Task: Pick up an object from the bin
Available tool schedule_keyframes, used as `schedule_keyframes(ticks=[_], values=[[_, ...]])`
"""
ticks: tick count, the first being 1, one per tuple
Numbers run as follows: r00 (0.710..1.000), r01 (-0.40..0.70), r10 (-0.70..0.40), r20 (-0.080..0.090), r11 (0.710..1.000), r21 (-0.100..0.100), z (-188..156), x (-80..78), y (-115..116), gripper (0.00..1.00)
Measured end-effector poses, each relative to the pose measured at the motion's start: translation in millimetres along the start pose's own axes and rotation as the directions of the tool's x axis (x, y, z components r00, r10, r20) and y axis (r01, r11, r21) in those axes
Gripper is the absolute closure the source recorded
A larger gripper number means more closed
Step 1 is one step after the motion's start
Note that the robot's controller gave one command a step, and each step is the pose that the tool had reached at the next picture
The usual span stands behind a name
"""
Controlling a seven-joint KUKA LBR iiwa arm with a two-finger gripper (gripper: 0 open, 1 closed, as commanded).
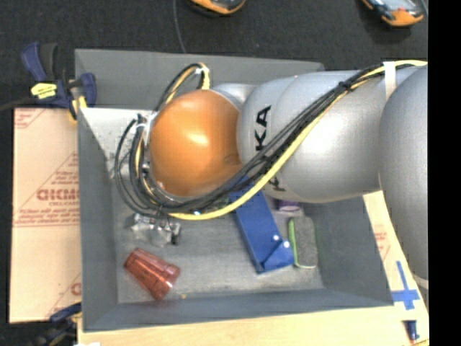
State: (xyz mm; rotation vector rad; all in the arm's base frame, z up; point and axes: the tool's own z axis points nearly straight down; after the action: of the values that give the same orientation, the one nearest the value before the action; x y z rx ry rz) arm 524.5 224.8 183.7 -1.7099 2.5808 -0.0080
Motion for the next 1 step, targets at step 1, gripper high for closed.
schedule_keyframes(ticks=[1], values=[[0.986,-0.164,0.164,-0.003,0.986,-0.001,-3.8,0.6,2.9,1.00]])
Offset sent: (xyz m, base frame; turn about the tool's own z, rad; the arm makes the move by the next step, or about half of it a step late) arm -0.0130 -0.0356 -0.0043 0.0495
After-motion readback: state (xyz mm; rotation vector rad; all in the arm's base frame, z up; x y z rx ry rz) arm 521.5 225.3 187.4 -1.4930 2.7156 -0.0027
